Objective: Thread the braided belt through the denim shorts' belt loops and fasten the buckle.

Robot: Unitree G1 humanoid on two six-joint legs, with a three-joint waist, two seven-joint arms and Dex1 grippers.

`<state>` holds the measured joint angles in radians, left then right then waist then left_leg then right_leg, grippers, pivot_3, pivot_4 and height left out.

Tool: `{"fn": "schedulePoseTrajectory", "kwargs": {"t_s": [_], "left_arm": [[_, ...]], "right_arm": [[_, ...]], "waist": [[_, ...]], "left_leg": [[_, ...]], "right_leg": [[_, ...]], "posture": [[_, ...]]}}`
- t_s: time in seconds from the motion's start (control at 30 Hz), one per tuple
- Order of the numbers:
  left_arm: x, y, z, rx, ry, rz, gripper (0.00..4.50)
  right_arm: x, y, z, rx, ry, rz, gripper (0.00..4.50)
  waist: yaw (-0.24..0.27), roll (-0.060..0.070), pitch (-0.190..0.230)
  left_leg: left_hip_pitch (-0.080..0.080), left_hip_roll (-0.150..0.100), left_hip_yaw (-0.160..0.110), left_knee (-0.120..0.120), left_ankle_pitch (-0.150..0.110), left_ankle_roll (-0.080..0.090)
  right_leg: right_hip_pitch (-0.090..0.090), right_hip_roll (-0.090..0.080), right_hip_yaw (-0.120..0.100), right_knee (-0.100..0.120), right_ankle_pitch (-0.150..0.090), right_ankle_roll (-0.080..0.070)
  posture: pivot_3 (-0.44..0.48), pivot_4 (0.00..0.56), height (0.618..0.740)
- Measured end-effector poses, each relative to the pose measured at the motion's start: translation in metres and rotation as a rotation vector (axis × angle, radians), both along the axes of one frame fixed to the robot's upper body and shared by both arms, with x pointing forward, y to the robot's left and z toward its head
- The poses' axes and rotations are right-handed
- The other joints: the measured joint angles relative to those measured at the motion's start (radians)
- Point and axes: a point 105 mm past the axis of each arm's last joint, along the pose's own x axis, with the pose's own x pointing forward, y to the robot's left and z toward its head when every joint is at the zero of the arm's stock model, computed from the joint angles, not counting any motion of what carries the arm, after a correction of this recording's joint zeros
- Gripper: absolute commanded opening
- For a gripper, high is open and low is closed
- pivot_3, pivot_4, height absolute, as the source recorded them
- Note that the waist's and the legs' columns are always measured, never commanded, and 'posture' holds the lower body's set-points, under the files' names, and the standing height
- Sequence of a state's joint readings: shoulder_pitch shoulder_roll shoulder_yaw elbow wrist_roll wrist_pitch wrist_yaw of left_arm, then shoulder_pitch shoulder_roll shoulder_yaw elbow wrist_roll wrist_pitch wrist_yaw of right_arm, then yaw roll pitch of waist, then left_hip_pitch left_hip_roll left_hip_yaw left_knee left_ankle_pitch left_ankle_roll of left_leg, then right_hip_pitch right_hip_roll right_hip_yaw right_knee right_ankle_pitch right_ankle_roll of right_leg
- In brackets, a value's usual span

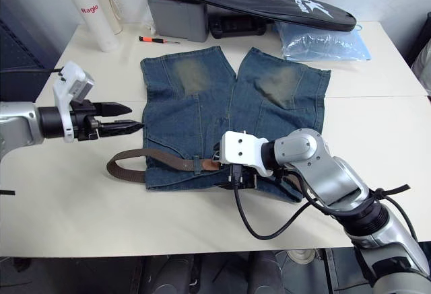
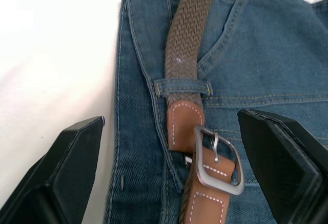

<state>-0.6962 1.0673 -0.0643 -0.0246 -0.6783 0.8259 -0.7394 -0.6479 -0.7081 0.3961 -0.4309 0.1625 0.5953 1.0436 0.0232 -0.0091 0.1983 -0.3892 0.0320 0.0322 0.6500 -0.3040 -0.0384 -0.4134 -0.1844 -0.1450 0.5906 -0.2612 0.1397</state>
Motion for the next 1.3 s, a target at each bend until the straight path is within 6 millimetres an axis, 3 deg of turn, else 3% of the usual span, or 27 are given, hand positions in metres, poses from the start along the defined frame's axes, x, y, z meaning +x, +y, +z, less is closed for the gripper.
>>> {"fn": "schedulePoseTrajectory", "kwargs": {"t_s": [0.1, 0.17, 0.4, 0.6, 0.83, 1.0, 1.03, 1.1, 1.3], "left_arm": [[0.012, -0.005, -0.018, 0.094, 0.005, -0.044, 0.66], [0.017, -0.016, -0.03, 0.159, 0.013, -0.121, 0.12], [0.028, -0.03, -0.039, 0.196, 0.073, -0.287, 0.12], [0.033, -0.035, -0.084, 0.301, 0.203, -0.38, 0.12], [0.042, -0.047, -0.085, 0.318, 0.173, -0.436, 0.12], [0.045, -0.046, -0.086, 0.336, 0.156, -0.453, 0.0], [0.045, -0.046, -0.086, 0.336, 0.152, -0.455, 0.0], [0.045, -0.044, -0.086, 0.344, 0.147, -0.459, 0.0], [0.046, -0.041, -0.087, 0.34, 0.146, -0.454, 0.0]], "right_arm": [[0.001, -0.001, -0.001, -0.002, 0.0, -0.017, 4.5], [0.0, 0.001, 0.0, -0.001, -0.005, -0.017, 4.5], [-0.004, -0.002, 0.001, -0.021, -0.029, -0.041, 4.5], [-0.001, -0.003, 0.002, -0.029, -0.068, -0.061, 4.5], [0.004, 0.006, -0.009, -0.033, -0.101, -0.048, 4.5], [0.012, 0.012, -0.017, -0.046, -0.163, -0.036, 3.15], [0.012, 0.012, -0.019, -0.051, -0.177, -0.028, 2.44], [0.012, 0.011, -0.02, -0.058, -0.2, -0.013, 2.08], [0.014, 0.011, -0.023, -0.063, -0.233, 0.012, 2.08]], "waist": [[0.0, 0.0, 0.0], [0.0, 0.0, 0.0], [-0.002, -0.001, 0.0], [-0.001, -0.001, 0.0], [0.001, -0.002, -0.001], [0.0, -0.002, -0.001], [0.0, -0.002, -0.001], [-0.002, -0.002, -0.001], [-0.004, -0.003, -0.001]], "left_leg": [[0.0, 0.0, 0.0, 0.0, 0.0, 0.0], [0.0, 0.0, 0.0, 0.001, 0.0, 0.0], [0.0, 0.0, 0.001, 0.002, 0.0, 0.001], [0.0, 0.0, 0.002, 0.004, -0.001, 0.002], [-0.001, 0.0, 0.002, 0.011, -0.003, 0.006], [0.0, 0.0, 0.003, 0.014, -0.004, 0.007], [0.0, 0.0, 0.003, 0.014, -0.004, 0.007], [0.0, 0.0, 0.004, 0.014, -0.004, 0.007], [0.002, 0.0, 0.005, 0.014, -0.004, 0.007]], "right_leg": [[0.0, 0.0, 0.0, 0.0, 0.0, 0.0], [0.0, 0.0, 0.0, 0.001, 0.0, 0.0], [0.0, 0.0, 0.001, 0.001, 0.0, 0.0], [0.0, 0.0, 0.002, 0.002, 0.0, 0.001], [0.002, 0.0, 0.002, 0.003, 0.002, 0.003], [0.003, 0.0, 0.004, 0.003, 0.003, 0.004], [0.003, 0.0, 0.004, 0.004, 0.003, 0.004], [0.003, 0.0, 0.005, 0.004, 0.003, 0.004], [0.003, 0.0, 0.007, 0.005, 0.003, 0.004]], "posture": [[0.0, 0.15, 0.74], [0.0, 0.15, 0.74], [0.0, 0.15, 0.74], [0.0, 0.15, 0.74], [0.0, 0.15, 0.74], [0.0, 0.15, 0.74], [0.0, 0.15, 0.74], [0.0, 0.15, 0.74], [0.0, 0.15, 0.74]]}}
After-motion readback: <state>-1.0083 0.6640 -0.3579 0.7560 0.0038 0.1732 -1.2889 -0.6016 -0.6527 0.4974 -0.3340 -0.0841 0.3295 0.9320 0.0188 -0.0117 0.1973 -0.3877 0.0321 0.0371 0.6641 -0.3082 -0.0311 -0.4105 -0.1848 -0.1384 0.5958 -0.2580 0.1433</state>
